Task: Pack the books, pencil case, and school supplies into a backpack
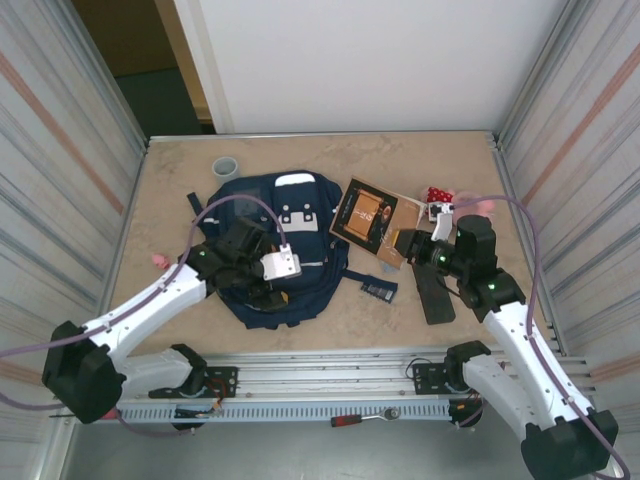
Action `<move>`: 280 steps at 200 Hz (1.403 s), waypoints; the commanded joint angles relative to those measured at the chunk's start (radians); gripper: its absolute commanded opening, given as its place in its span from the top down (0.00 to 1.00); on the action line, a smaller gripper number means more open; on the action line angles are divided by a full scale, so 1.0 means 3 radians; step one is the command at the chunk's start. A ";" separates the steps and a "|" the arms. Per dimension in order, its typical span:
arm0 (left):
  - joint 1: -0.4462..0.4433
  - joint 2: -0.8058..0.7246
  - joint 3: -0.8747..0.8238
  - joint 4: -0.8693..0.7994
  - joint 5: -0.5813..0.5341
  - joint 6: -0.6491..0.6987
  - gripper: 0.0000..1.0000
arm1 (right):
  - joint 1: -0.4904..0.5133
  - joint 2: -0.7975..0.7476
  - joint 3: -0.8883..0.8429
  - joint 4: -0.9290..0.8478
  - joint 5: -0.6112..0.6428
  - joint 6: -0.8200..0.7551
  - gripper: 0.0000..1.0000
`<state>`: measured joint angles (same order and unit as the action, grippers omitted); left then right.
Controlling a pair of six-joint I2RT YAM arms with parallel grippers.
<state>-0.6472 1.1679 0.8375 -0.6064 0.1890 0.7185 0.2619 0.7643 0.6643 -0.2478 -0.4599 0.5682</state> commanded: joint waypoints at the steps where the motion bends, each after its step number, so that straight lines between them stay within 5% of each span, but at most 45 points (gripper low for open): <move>1: -0.0041 0.0011 0.0003 -0.0052 -0.0125 0.0100 0.03 | 0.0007 -0.0101 0.0128 0.0045 0.0145 -0.0073 1.00; 54: -0.0041 -0.0057 -0.0104 -0.0056 0.0100 0.0215 0.02 | 0.0007 -0.0011 0.0125 0.0067 0.0073 -0.0066 1.00; 98: -0.0039 0.0078 -0.0229 0.0479 -0.0395 0.0030 0.01 | 0.0016 0.0072 0.0153 0.0090 0.0017 -0.0062 1.00; 159: 0.0171 0.0573 -0.0167 0.0671 -0.0390 0.0166 0.03 | 0.0027 0.0085 0.0107 0.0127 -0.0019 -0.0047 1.00; 191: 0.0144 0.0819 -0.0009 0.0465 -0.0235 0.0242 0.35 | 0.0032 0.0127 0.0148 0.0093 -0.0052 -0.0043 1.00; 210: -0.0032 0.0698 -0.0020 0.0476 -0.0254 0.0232 0.60 | 0.0032 0.0117 0.0172 0.0019 0.0020 -0.0043 1.00; 224: -0.0088 0.0591 0.0023 0.0504 -0.0198 0.0011 0.88 | 0.0037 0.0102 0.0206 -0.0063 0.0059 -0.0053 1.00; 236: -0.0140 0.0494 0.0074 0.0486 -0.0146 -0.0167 1.00 | 0.0042 0.0067 0.0232 -0.0119 0.0124 -0.0057 1.00; 280: -0.0357 0.0102 0.0268 0.0215 -0.0097 -0.0538 1.00 | 0.0020 -0.0128 0.0251 -0.0494 0.0900 0.0182 1.00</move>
<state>-0.7204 1.2808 0.8474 -0.4965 0.1040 0.6575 0.2714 0.7753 0.6941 -0.3840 -0.3149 0.5777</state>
